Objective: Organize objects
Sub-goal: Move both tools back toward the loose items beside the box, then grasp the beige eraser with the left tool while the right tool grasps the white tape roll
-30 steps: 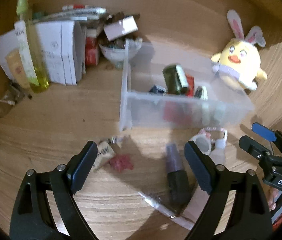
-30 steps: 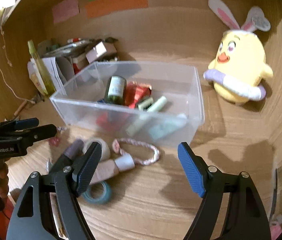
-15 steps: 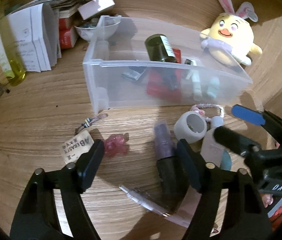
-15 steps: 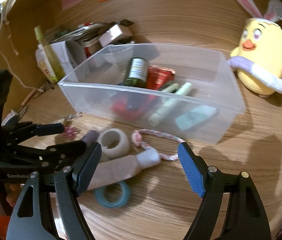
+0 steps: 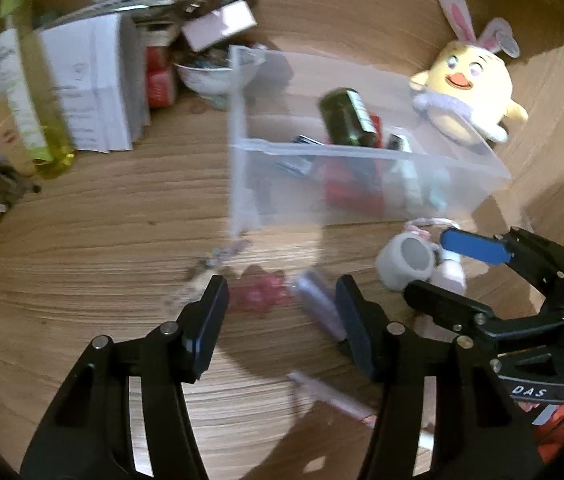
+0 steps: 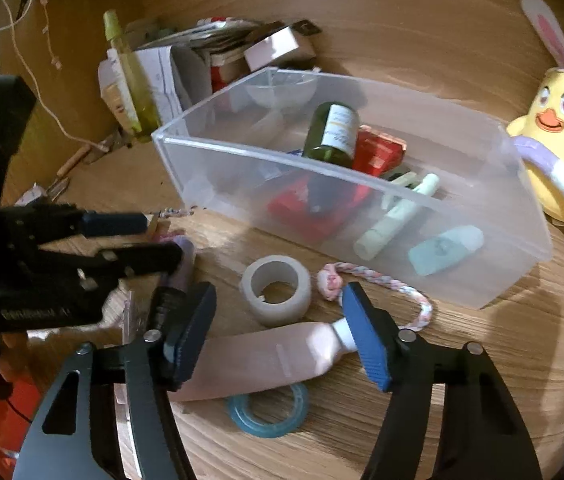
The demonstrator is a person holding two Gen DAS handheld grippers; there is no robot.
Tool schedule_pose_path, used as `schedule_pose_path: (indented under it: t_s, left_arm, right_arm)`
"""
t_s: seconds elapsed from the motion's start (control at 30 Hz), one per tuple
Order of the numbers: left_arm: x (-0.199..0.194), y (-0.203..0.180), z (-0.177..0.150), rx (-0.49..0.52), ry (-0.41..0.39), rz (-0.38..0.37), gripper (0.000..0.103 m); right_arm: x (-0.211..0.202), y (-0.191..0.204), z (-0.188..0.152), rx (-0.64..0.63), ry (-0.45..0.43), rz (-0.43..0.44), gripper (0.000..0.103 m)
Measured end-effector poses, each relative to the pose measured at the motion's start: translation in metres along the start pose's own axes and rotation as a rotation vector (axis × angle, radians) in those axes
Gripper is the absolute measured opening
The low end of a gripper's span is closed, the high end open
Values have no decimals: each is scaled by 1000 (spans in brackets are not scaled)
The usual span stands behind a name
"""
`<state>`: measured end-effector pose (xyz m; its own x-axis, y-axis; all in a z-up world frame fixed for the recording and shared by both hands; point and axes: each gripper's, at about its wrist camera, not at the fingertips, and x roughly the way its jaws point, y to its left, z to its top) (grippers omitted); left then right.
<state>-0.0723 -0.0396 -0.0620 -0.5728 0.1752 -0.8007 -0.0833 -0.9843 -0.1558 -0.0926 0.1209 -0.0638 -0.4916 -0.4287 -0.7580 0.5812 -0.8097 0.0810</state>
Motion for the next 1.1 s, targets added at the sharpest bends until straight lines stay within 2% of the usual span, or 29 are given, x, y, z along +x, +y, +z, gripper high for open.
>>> schedule_pose_path:
  t_s: [0.2, 0.33, 0.53, 0.67, 0.77, 0.83, 1.0, 1.1]
  left_arm:
    - [-2, 17, -4, -27, 6, 17, 56]
    - [-2, 16, -5, -7, 3, 36, 56]
    - [-10, 29, -2, -29, -24, 56, 56]
    - [3, 41, -5, -66, 27, 74, 56]
    - [6, 43, -5, -78, 20, 87, 52]
    - [6, 43, -5, -89, 11, 76, 44]
    - [5, 42, -6, -88, -6, 84, 43]
    - [2, 41, -7, -93, -11, 81, 34]
  right_arm:
    - [13, 6, 3, -21, 28, -3, 56]
    - [18, 9, 4, -27, 42, -6, 56]
    - [19, 9, 4, -26, 46, 3, 55]
    - [19, 7, 5, -18, 45, 19, 53]
    - [21, 6, 5, -6, 46, 28, 44]
    - [22, 5, 6, 3, 48, 32, 38]
    - [20, 6, 5, 4, 38, 34, 37]
    - [20, 6, 7, 2, 29, 34, 37]
